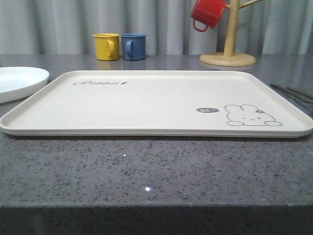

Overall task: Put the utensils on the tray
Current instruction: 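Move the left gripper down toward the white plate's rim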

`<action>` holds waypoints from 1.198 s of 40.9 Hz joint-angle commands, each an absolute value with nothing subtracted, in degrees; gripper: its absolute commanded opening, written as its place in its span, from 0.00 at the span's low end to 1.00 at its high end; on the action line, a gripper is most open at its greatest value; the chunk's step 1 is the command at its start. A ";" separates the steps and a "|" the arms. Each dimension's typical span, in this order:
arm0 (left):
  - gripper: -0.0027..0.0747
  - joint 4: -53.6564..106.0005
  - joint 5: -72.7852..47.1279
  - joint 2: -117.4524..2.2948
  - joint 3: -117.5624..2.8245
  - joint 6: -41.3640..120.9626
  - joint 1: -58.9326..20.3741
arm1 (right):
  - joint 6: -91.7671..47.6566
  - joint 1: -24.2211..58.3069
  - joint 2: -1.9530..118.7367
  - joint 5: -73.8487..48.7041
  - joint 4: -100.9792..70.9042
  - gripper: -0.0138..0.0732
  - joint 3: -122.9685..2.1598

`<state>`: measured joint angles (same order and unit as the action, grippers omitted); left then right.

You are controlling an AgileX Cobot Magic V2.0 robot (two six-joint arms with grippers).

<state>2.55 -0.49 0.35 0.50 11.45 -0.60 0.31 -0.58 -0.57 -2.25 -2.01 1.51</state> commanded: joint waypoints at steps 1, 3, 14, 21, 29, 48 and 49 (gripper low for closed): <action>0.01 3.20 7.42 1.64 0.29 11.16 -1.00 | 0.00 -0.85 -1.57 3.83 -2.38 0.08 1.00; 0.01 3.20 8.84 1.64 -0.33 11.16 -1.00 | 0.00 -0.85 -1.57 3.12 -2.50 0.08 -0.19; 0.01 3.20 -0.61 -0.39 -14.93 11.16 -1.00 | 0.00 -0.85 -0.73 -11.46 -2.50 0.08 -15.14; 0.01 3.20 -14.75 -8.28 -29.84 11.16 -1.00 | 0.00 -0.85 5.90 -24.60 -2.50 0.08 -27.69; 0.01 3.20 -27.23 -18.17 -41.21 11.16 -1.00 | 0.00 -0.85 16.74 -37.36 -2.50 0.08 -38.09; 0.01 3.20 -28.97 -23.57 -37.07 11.16 -1.00 | 0.00 -0.85 26.20 -38.47 -2.50 0.08 -38.00; 0.01 3.20 -28.97 -23.73 -36.92 11.16 -1.00 | 0.00 -0.85 26.29 -38.54 -2.50 0.08 -38.00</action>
